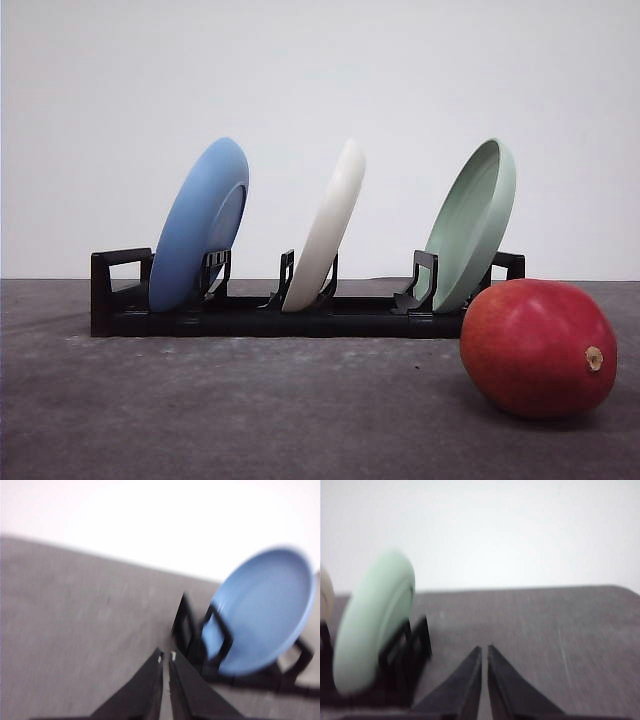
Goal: Place pomegranate in white plate
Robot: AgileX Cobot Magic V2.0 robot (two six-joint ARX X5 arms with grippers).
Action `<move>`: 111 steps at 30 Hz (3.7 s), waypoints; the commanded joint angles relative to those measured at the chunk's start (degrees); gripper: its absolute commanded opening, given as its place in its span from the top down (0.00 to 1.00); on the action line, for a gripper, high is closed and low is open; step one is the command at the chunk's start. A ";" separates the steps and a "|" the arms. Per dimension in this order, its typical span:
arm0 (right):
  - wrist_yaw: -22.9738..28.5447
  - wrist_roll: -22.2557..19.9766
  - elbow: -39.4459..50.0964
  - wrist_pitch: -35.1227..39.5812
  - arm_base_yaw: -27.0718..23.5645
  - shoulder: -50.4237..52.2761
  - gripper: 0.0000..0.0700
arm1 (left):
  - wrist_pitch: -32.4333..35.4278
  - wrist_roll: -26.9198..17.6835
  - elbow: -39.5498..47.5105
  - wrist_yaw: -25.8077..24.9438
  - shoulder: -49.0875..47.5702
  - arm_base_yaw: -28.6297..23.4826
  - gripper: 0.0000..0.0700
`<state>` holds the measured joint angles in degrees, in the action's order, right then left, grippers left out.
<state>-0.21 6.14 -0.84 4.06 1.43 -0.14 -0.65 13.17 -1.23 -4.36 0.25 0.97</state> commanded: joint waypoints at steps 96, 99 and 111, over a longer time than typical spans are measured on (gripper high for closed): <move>-14.80 -1.17 -37.57 -40.10 14.60 -24.44 0.39 | -10.10 -19.80 -46.07 -3.71 60.62 37.18 0.39; -14.78 -0.96 -37.57 -40.10 14.60 -24.44 0.39 | -3.92 -19.76 -46.07 -0.23 65.09 39.56 0.39; -14.75 -0.95 -37.57 -40.05 14.60 -24.44 0.39 | 13.53 -14.50 -50.23 10.98 84.95 43.30 0.39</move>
<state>-14.85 4.75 -37.76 -36.64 15.77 -24.43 12.14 -2.90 -50.01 6.12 83.71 43.68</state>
